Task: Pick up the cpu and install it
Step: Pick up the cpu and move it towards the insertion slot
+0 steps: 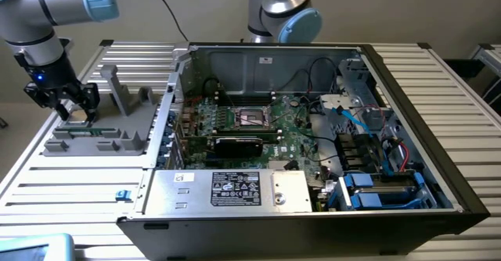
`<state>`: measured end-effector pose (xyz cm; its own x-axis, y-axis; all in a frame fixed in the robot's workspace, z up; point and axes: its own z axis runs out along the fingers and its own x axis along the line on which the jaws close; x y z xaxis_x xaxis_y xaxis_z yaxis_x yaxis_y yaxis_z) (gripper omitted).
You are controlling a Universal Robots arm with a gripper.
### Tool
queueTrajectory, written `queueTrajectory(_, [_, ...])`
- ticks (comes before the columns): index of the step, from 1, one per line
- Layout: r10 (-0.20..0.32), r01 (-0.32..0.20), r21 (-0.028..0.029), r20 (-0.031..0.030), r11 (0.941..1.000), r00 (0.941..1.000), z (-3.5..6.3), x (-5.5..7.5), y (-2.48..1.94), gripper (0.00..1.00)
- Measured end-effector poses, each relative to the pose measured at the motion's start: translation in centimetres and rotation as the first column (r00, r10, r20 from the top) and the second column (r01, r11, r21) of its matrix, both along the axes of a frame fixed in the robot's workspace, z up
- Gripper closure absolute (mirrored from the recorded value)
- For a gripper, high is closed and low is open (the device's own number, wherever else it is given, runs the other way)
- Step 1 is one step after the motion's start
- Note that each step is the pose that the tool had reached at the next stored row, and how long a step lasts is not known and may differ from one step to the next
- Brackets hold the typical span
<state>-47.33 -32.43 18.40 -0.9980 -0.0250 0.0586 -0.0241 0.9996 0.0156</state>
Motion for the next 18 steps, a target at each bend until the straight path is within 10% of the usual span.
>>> queueTrajectory(10, [0.0,0.0,-0.0016,-0.0014,1.0,1.0,0.01,0.04,-0.01,0.34])
queueTrajectory(18, [0.0,0.0,-0.011,0.0119,0.9999,0.9999,0.02,-0.17,0.04,0.34])
